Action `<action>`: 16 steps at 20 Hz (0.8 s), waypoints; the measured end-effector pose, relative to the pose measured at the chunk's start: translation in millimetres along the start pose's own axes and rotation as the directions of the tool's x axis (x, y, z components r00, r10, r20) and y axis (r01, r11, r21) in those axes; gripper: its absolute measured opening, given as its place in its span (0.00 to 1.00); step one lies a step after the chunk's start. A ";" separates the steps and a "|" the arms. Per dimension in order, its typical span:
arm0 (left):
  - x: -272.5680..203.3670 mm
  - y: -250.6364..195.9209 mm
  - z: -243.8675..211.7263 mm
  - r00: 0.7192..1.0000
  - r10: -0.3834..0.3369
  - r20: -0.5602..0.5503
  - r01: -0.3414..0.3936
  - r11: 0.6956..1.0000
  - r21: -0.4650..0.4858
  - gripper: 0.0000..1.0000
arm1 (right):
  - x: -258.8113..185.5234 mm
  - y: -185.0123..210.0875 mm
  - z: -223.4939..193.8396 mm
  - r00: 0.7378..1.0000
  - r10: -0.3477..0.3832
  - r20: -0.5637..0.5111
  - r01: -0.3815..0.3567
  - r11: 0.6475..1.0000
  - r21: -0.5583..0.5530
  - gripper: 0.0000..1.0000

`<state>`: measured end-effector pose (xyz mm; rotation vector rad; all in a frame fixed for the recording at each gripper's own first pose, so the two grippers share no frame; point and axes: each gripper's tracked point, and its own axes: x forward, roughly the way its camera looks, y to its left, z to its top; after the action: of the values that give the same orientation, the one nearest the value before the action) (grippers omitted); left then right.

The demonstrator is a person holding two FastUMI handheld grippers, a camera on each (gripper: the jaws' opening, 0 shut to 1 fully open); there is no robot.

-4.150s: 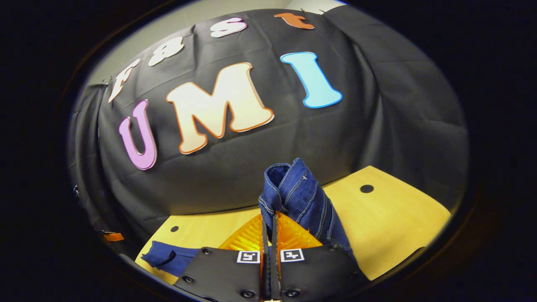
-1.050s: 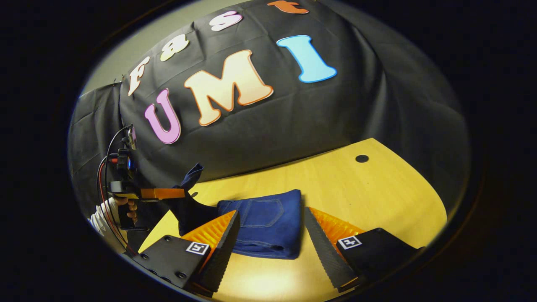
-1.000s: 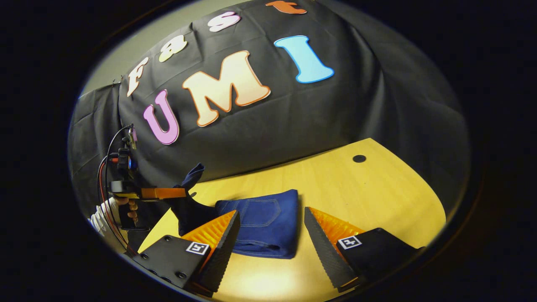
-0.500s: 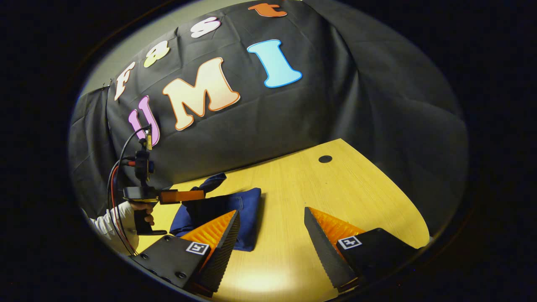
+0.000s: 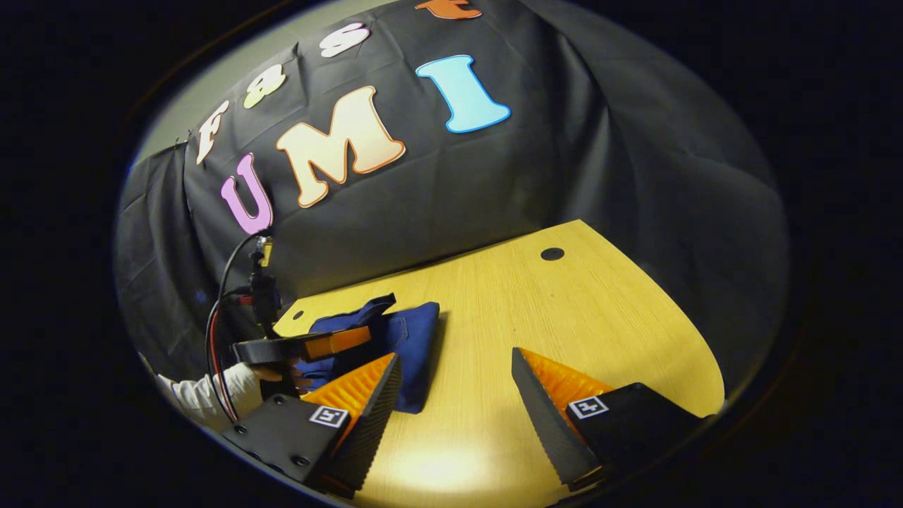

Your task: Grasp the waist and the cuffs of the jeans and fold them to make the two legs overlap; first hold the waist and fold one-third of the jeans toward the cuffs, then hold the cuffs and fold the remaining one-third in the same direction to finish folding.

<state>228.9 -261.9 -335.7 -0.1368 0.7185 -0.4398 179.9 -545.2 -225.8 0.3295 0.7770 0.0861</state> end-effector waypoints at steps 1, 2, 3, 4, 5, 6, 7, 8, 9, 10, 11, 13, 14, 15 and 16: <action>-21.6 -0.1 20.4 0.998 0.021 0.058 -0.023 0.999 0.034 0.74 | -3.2 10.3 8.8 0.999 0.008 0.034 -0.008 1.000 -0.013 0.98; -36.6 1.3 31.7 0.993 0.046 0.108 -0.053 0.997 0.060 1.00 | -5.2 21.9 18.5 0.997 0.021 0.069 -0.019 0.999 -0.031 0.91; -57.0 1.8 43.8 0.986 0.063 0.156 -0.076 0.994 0.079 0.94 | -8.1 34.5 24.9 0.995 0.028 0.101 -0.023 0.998 -0.050 0.97; -79.5 3.3 54.1 0.977 0.076 0.199 -0.096 0.991 0.093 0.96 | -11.8 47.5 32.3 0.990 0.035 0.133 -0.026 0.997 -0.068 0.97; -103.3 7.2 64.0 0.966 0.093 0.239 -0.122 0.987 0.107 0.96 | -18.3 62.7 40.2 0.984 0.045 0.170 -0.031 0.996 -0.085 0.97; -127.6 12.1 75.6 0.951 0.111 0.288 -0.150 0.981 0.121 0.96 | -25.9 78.7 49.2 0.976 0.052 0.213 -0.031 0.994 -0.102 0.98; -152.8 18.7 83.4 0.934 0.133 0.331 -0.184 0.975 0.127 0.96 | -36.3 91.5 58.4 0.964 0.052 0.261 -0.022 0.993 -0.119 0.97; -175.8 28.6 88.9 0.919 0.151 0.365 -0.209 0.970 0.126 0.96 | -47.6 107.3 69.1 0.949 0.064 0.308 -0.022 0.990 -0.136 0.97; -201.8 36.8 91.6 0.906 0.169 0.389 -0.233 0.965 0.123 0.95 | -60.8 124.1 73.0 0.935 0.074 0.346 -0.021 0.988 -0.154 0.98; -225.0 42.9 96.4 0.892 0.188 0.412 -0.256 0.960 0.116 0.95 | -69.7 139.4 78.0 0.923 0.081 0.376 -0.018 0.986 -0.166 0.97; -246.3 49.3 99.0 0.876 0.206 0.435 -0.281 0.953 0.114 0.94 | -82.4 153.2 80.4 0.911 0.087 0.403 -0.018 0.985 -0.174 0.97; -286.4 57.9 106.2 0.847 0.228 0.481 -0.317 0.942 0.111 0.95 | -105.9 177.3 88.0 0.882 0.096 0.461 -0.008 0.982 -0.189 0.97; -303.1 59.7 109.0 0.837 0.229 0.497 -0.320 0.941 0.106 0.95 | -115.4 188.8 87.2 0.874 0.105 0.475 -0.009 0.980 -0.200 0.97; -318.0 61.9 109.9 0.827 0.233 0.511 -0.323 0.942 0.094 0.95 | -121.6 197.5 81.7 0.872 0.113 0.476 -0.013 0.978 -0.210 0.97; -330.6 64.2 111.3 0.819 0.236 0.523 -0.325 0.942 0.083 0.95 | -126.5 206.3 76.1 0.875 0.119 0.469 -0.016 0.976 -0.217 0.97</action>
<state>104.4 -63.6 -69.3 0.0193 0.1690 -0.1608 152.3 -394.8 -23.4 0.1666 0.2563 0.1440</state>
